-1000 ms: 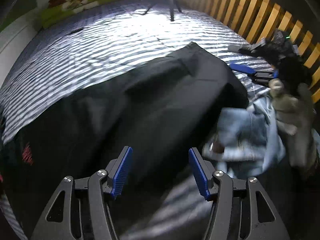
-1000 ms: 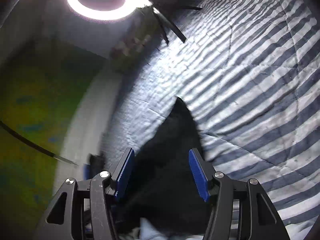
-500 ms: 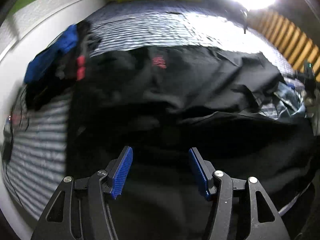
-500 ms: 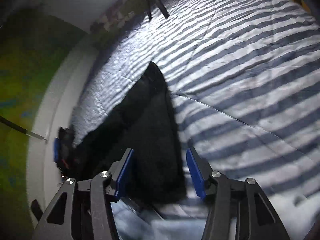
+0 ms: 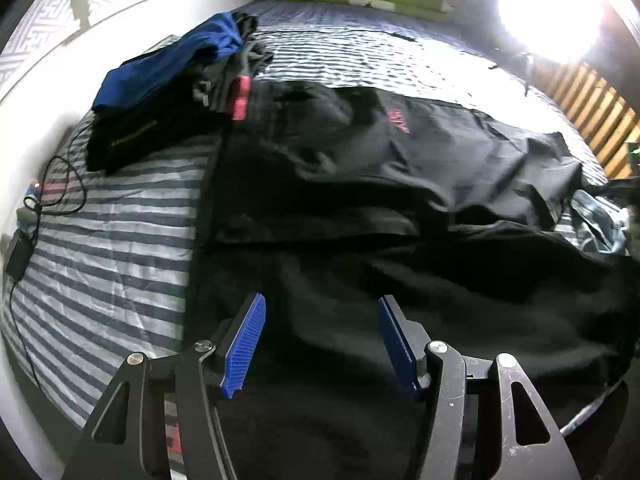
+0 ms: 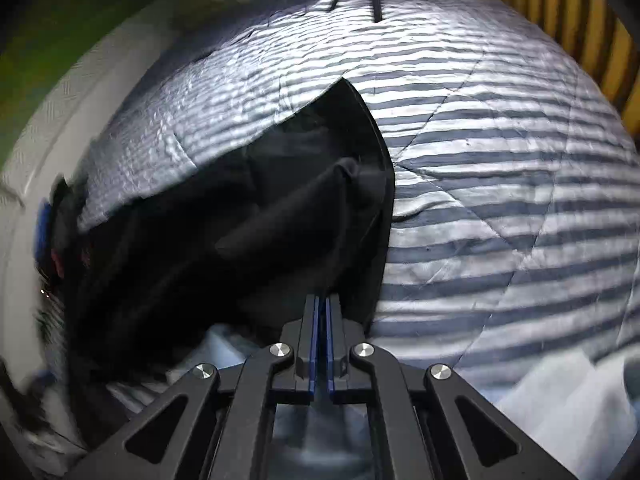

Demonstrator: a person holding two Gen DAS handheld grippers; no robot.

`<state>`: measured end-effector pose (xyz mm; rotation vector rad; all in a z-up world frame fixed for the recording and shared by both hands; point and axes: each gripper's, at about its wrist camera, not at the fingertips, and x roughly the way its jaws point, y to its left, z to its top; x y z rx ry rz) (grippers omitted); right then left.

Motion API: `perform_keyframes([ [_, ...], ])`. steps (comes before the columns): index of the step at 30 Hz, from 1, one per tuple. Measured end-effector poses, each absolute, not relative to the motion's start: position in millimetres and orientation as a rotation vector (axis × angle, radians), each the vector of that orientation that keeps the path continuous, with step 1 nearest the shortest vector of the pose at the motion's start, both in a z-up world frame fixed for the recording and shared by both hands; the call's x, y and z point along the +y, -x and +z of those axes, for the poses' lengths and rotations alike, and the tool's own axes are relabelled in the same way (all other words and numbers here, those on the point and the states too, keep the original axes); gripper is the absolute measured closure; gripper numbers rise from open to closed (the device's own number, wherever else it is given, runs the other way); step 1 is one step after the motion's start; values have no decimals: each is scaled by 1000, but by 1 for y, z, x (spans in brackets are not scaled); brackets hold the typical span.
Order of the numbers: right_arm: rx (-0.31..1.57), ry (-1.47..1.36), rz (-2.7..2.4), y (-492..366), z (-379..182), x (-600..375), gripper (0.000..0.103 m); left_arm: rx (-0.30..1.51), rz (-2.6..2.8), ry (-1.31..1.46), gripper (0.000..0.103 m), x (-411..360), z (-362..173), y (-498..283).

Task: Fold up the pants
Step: 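Open the right tool and release the folded trousers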

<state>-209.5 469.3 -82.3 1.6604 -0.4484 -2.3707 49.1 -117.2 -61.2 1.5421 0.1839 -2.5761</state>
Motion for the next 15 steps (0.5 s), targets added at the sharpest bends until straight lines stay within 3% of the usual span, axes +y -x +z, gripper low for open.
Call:
perform_keyframes([
  [4, -414, -1645, -2433, 206, -37, 475, 100, 202, -2571, -1506, 41, -129, -56, -56],
  [8, -133, -1940, -2605, 202, -47, 495, 92, 272, -2552, -1440, 41, -150, -46, -82],
  [10, -190, -1897, -2612, 179, -43, 506, 90, 314, -2532, -1412, 41, -165, -43, -103],
  [12, -240, -1801, -2631, 149, -31, 510, 80, 346, -2505, -1418, 41, -179, -45, -126],
  [14, -251, -1697, -2651, 108, -20, 509, 63, 350, -2482, -1429, 41, -186, -48, -143],
  [15, -243, -1651, -2660, 84, -15, 507, 60, 351, -2473, -1429, 41, -191, -49, -154],
])
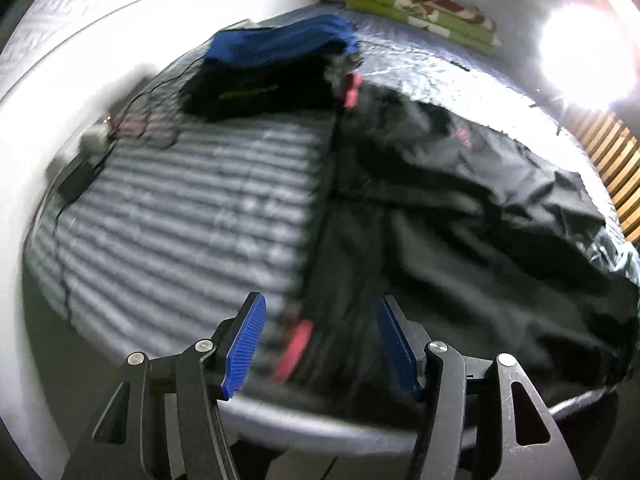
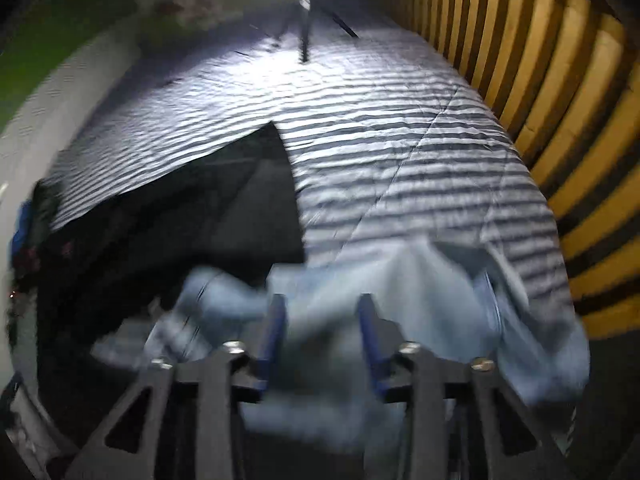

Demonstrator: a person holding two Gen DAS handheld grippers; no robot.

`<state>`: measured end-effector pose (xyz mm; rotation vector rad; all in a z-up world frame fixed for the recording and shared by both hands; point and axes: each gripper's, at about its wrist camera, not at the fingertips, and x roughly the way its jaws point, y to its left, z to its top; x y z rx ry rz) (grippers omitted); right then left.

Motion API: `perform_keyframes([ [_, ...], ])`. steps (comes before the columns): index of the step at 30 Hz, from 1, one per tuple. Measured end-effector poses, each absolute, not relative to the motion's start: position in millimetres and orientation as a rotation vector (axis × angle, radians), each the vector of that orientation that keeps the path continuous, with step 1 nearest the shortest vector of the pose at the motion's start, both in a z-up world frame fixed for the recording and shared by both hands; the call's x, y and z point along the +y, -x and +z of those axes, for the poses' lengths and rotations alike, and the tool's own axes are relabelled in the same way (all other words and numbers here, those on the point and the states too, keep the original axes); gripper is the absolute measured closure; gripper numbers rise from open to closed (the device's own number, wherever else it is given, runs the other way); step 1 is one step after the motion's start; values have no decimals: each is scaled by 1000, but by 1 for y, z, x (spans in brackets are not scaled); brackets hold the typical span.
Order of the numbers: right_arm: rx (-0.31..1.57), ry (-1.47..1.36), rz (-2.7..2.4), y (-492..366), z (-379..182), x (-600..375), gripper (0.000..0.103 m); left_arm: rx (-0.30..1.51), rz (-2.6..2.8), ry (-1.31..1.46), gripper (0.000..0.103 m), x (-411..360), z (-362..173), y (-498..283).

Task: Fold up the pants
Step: 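Open the right tool and release the folded trousers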

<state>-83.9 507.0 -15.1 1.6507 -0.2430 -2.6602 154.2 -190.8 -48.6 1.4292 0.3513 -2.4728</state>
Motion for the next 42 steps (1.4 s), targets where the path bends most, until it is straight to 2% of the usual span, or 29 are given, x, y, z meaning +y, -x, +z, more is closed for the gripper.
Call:
perform_keyframes([
  [5, -219, -1581, -2713, -17, -10, 491, 53, 423, -2465, -1426, 41, -202, -59, -194],
  [8, -307, -1600, -2722, -65, -25, 498, 52, 462, -2464, -1438, 41, -205, -71, -206],
  [16, -563, -1686, -2739, -112, -51, 529, 51, 487, -2470, -1502, 41, -199, -101, -195],
  [22, -689, -1666, -2694, -114, -56, 524, 50, 423, -2472, -1497, 41, -194, -94, -185],
  [28, -526, -1451, -2722, -52, 14, 486, 50, 302, -2536, -1398, 41, -199, -35, -147],
  [31, -435, -1328, -2714, 0, 53, 463, 44, 202, -2541, -1359, 41, -198, -8, -103],
  [34, -323, -1283, -2719, 61, 76, 438, 44, 175, -2551, -1375, 41, -198, 6, -51],
  [38, -213, -1344, -2722, 130, 65, 420, 44, 191, -2589, -1440, 41, -188, 7, 27],
  [42, -145, -1472, -2657, 192, 25, 413, 44, 36, -2564, -1510, 39, -166, -12, 103],
])
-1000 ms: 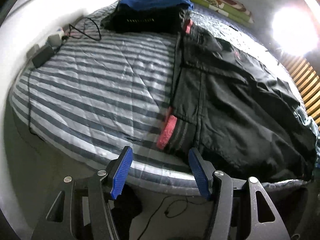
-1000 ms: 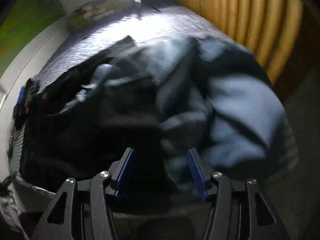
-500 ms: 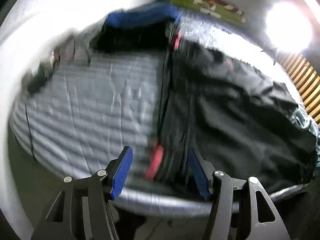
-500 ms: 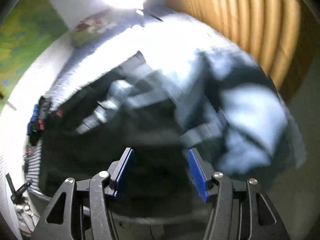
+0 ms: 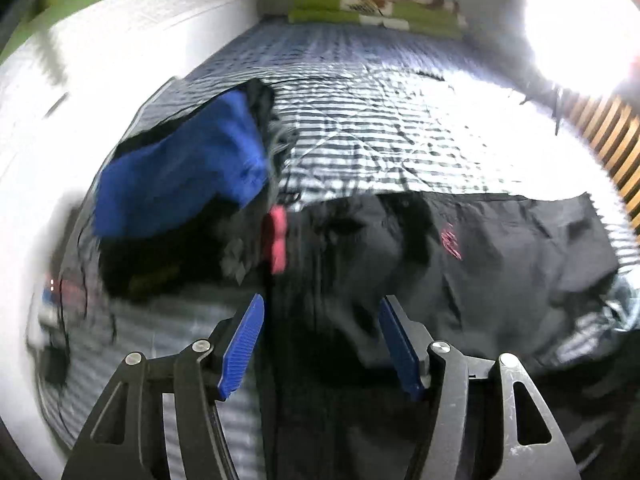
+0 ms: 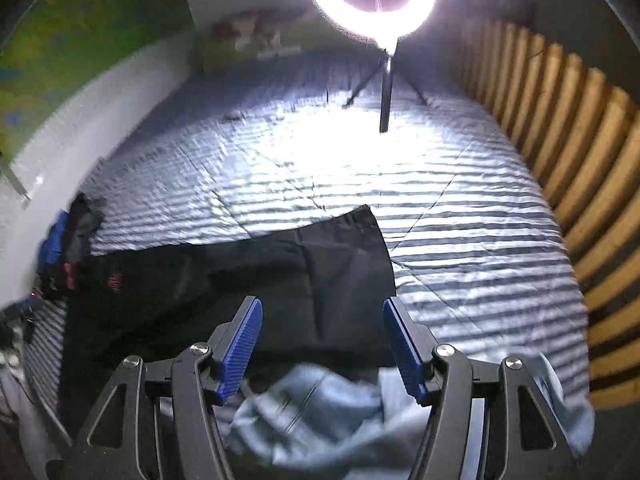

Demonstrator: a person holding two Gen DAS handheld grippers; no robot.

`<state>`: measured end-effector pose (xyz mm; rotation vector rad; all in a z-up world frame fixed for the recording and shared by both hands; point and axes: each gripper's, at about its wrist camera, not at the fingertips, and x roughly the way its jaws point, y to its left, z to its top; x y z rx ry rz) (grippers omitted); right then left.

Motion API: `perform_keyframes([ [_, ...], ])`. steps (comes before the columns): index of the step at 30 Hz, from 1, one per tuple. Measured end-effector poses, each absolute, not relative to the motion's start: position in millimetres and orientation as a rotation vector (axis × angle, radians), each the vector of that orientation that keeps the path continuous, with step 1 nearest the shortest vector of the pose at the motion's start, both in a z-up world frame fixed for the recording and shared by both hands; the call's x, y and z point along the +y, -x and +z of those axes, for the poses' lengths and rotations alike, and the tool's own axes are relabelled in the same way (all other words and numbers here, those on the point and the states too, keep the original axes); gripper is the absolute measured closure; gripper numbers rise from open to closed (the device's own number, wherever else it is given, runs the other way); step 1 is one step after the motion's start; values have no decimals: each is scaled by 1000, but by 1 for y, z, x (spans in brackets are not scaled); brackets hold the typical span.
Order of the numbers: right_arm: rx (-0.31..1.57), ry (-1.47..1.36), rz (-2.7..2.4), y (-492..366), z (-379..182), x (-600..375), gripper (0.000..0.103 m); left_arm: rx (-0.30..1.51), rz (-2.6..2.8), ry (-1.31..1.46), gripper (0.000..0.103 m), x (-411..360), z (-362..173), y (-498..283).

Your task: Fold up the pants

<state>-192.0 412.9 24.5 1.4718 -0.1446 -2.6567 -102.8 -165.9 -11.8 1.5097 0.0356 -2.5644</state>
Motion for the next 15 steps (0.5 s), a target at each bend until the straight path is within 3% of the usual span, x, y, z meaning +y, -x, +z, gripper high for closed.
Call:
perform_keyframes([
  [7, -270, -1593, -2544, 264, -32, 440, 44, -375, -2471, -1639, 38, -148, -49, 196],
  [15, -228, -1578, -2489, 316, -55, 450, 40, -428, -2417, -1738, 36, -181, -95, 232],
])
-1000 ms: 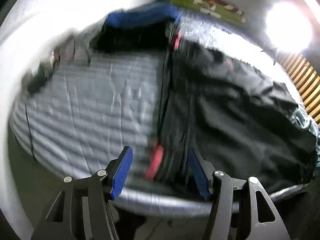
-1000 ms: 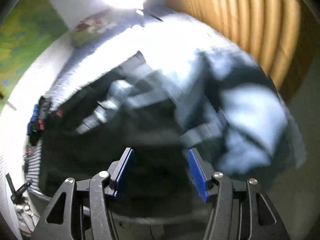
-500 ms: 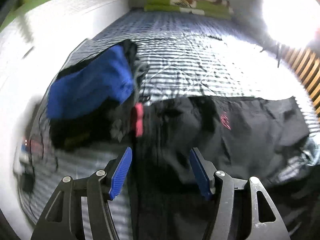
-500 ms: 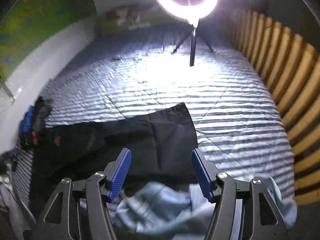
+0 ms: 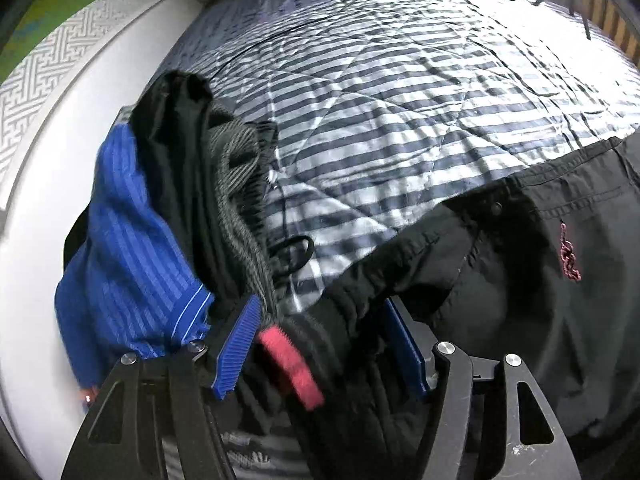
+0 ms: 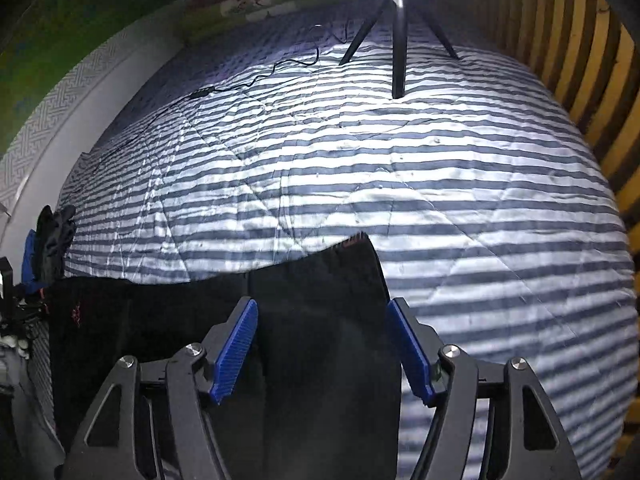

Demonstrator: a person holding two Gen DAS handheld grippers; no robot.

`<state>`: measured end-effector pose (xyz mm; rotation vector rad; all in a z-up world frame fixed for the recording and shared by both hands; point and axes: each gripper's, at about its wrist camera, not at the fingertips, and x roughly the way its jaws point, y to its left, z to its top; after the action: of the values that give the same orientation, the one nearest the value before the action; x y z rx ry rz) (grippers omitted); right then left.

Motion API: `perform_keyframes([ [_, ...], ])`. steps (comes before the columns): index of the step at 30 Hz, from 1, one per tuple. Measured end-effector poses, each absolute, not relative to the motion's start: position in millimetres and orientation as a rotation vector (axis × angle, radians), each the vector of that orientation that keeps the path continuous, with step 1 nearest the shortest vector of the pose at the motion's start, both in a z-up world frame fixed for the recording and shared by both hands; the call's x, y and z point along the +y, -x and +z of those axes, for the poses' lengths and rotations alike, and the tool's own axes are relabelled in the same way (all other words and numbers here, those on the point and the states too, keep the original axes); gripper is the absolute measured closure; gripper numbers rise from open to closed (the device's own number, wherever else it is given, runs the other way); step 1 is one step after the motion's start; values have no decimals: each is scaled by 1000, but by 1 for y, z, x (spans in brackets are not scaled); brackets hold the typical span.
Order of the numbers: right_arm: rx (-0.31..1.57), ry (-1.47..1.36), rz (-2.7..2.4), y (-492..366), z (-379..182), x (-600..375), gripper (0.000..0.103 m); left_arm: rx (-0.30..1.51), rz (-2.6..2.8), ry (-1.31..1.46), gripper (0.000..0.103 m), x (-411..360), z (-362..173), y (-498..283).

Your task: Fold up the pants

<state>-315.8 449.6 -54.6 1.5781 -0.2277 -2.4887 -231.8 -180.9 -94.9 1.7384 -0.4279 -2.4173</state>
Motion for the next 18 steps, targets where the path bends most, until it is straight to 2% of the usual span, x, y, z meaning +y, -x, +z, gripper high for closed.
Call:
perform_keyframes([
  [5, -295, -1597, -2478, 333, -77, 461, 39, -515, -2421, -1745, 24, -174, -110, 250],
  [9, -323, -1645, -2425, 343, -99, 459, 39, -556, -2422, -1762, 23, -172, -116, 260],
  [15, -260, -1589, -2492, 347, -106, 446, 37, -569, -2425, -1753, 23, -171, -121, 273],
  [16, -249, -1590, -2501, 348, -106, 445, 40, -564, -2428, -1758, 23, -170, -122, 275],
  [18, -203, -1604, -2511, 347, -104, 442, 58, -550, -2430, -1764, 29, -170, -124, 274],
])
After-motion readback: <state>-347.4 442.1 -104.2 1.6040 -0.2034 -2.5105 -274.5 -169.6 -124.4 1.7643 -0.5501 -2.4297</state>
